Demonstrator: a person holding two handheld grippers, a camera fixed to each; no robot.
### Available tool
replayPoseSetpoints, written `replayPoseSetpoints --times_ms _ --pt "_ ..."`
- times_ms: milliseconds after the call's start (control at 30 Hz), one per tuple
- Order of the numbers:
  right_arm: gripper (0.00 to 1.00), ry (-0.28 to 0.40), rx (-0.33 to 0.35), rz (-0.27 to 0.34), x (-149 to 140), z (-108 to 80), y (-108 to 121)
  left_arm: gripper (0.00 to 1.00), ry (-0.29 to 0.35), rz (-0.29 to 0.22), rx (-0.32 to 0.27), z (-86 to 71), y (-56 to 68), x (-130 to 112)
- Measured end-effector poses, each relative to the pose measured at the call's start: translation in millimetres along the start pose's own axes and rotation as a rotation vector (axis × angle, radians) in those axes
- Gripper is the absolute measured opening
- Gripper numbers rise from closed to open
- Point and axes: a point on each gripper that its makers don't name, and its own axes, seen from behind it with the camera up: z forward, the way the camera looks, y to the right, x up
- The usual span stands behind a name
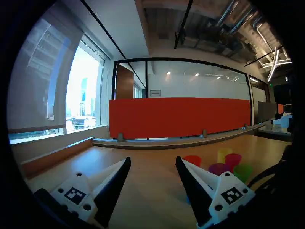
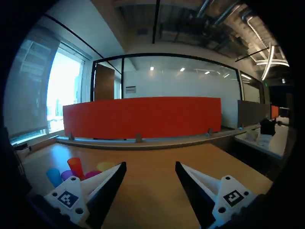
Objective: Pour water
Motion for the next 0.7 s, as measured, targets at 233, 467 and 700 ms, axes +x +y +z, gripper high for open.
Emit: replayPoseSetpoints --times_ms 233,467,700 --pt "0.99 -0.004 -0.027 -0.012 -3 2.1 4 0.87 0.004 0.015 0.010 0.4 -9.3 -16" --pt "0.99 -0.002 -0.029 -0.001 -3 3.8 2 0.87 0.022 -0.001 0.003 -1.4 -9.1 -26" --pt "0.99 -0.012 -0.029 0.017 -7 4.7 2 0.87 0.027 0.006 0.016 -2.6 -15.4 -30"
